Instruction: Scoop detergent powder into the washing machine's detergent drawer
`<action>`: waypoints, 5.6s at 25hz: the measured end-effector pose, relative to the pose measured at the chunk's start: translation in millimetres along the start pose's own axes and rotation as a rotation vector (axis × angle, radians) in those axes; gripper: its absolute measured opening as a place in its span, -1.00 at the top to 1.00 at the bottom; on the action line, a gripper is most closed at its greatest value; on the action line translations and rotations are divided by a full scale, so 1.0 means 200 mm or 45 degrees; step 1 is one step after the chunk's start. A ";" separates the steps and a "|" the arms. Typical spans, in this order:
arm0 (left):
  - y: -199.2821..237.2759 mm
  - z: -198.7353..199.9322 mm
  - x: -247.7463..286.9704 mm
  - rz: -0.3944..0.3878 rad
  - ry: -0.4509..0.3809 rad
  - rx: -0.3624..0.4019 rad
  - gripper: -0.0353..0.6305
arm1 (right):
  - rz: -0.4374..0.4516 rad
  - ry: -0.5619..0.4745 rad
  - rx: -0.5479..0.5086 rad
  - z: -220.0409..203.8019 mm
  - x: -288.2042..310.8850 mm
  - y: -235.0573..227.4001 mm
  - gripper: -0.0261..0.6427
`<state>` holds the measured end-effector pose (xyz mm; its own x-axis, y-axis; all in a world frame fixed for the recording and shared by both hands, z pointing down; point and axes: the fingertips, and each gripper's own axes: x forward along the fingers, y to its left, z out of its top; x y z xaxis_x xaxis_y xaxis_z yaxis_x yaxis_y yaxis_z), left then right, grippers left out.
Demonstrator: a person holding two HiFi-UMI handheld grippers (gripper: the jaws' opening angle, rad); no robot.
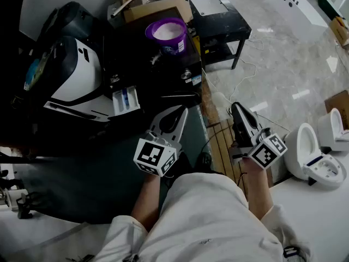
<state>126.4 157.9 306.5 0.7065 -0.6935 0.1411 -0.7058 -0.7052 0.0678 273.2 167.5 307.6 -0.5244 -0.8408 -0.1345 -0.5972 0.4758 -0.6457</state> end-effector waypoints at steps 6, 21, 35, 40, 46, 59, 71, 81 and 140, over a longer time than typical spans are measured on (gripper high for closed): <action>0.00 0.00 -0.03 0.025 0.000 -0.004 0.82 | 0.022 0.016 -0.027 0.01 -0.01 0.04 0.89; 0.01 0.00 -0.07 0.081 -0.009 -0.009 0.82 | 0.011 0.129 -0.085 -0.06 0.00 0.02 0.89; 0.21 -0.01 -0.05 0.114 -0.007 -0.026 0.82 | 0.036 0.152 -0.055 -0.10 0.22 0.01 0.89; 0.30 0.00 0.00 0.121 -0.008 -0.035 0.82 | 0.041 0.159 -0.051 -0.08 0.34 -0.02 0.89; 0.44 0.04 0.07 0.136 -0.012 -0.041 0.82 | 0.042 0.173 -0.038 -0.06 0.49 -0.06 0.89; 0.73 0.07 0.21 0.154 -0.023 -0.072 0.82 | 0.067 0.217 -0.046 -0.03 0.84 -0.12 0.89; 0.99 0.11 0.25 0.144 -0.042 -0.075 0.82 | 0.065 0.212 -0.086 -0.02 1.13 -0.11 0.89; 1.18 0.11 0.32 0.081 -0.049 -0.067 0.82 | 0.036 0.164 -0.128 -0.02 1.31 -0.11 0.89; 1.53 -0.12 0.87 0.189 0.136 -0.241 0.82 | -0.047 0.583 -0.503 -0.03 2.05 -0.75 0.89</action>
<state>31.2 -174.7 375.5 0.5923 -0.7606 0.2657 -0.8054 -0.5501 0.2207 143.4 -247.6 354.2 -0.6546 -0.7037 0.2762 -0.7541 0.5822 -0.3040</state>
